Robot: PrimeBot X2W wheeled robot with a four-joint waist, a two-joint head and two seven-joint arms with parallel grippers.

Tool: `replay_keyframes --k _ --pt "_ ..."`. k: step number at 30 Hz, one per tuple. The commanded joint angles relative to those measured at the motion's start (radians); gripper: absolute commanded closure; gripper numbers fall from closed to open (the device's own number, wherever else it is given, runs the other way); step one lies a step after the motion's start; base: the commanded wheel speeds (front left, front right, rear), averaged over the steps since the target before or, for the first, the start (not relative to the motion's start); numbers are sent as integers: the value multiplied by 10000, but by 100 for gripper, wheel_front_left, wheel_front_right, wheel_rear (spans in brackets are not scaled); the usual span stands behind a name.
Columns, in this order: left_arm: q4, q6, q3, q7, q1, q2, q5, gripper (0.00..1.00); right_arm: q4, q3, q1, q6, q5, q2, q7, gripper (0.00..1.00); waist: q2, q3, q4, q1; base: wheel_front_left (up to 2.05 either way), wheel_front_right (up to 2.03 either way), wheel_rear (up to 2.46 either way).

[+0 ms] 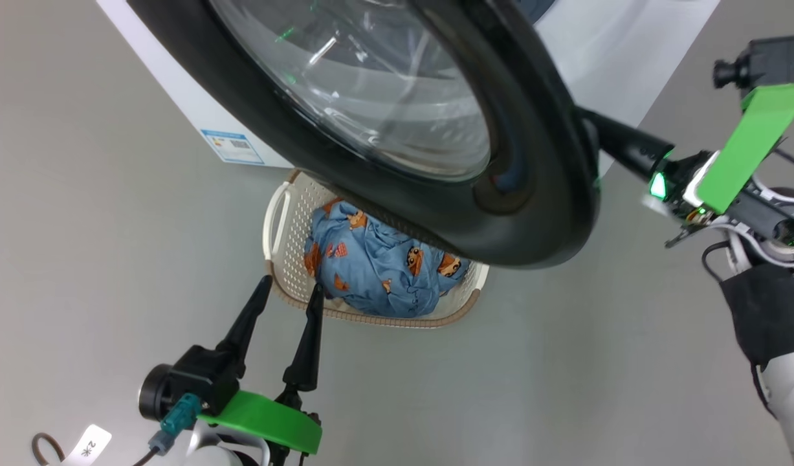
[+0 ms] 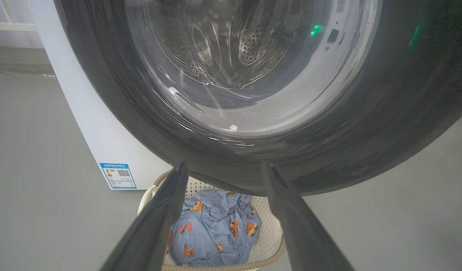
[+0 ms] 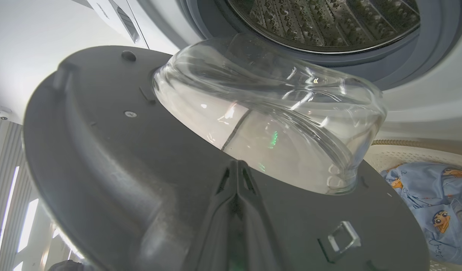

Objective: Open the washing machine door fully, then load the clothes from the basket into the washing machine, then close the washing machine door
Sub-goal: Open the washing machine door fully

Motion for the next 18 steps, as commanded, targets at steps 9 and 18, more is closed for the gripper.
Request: replay_keyframes --k 9,18 --pt "-65 -75 323 -65 79 164 -105 0 -488 612 522 31 8 485 116 100 0 -279 -128 0 0 0 0" --pt "-40 -4 235 -65 65 164 -255 0 -626 1023 855 31 -11 796 181 100 0 -426 -87 0 0 0 0"
